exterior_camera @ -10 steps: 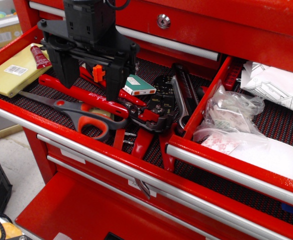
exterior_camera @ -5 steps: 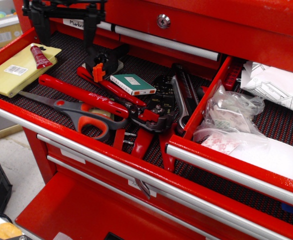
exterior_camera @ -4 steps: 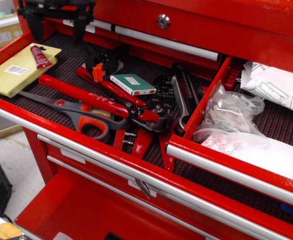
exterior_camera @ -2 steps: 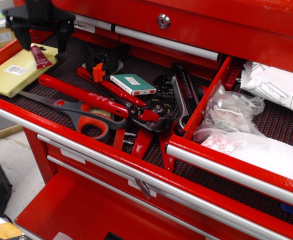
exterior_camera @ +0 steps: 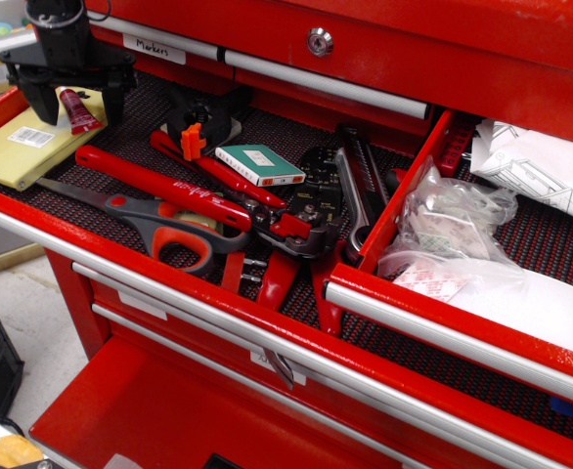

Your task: Pick up glue and put into drawer

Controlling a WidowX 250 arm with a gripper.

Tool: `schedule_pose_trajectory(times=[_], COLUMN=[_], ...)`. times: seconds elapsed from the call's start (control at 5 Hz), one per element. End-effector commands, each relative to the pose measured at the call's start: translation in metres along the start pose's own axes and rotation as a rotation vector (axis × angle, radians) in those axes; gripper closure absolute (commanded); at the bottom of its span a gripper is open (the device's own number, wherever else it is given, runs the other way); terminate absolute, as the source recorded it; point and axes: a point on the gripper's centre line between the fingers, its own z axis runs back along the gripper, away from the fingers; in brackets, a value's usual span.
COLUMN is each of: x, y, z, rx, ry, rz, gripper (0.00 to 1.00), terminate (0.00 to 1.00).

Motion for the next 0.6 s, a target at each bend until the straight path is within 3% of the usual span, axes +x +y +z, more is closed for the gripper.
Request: schedule_pose_trajectory(times=[0.0,0.2,0.4], x=[-0.006,-0.013,-0.029], y=[0.001,-0.007,-0.025], z=[0.023,0.052,0.090], rx=[0.022,0.067,0.110], ry=[-0.001,0.003,-0.033], rz=[-0.082,-0.105,-0.148], gripper=[1.00,1.00,1.00], terminate=[0.00,0.00,0.00])
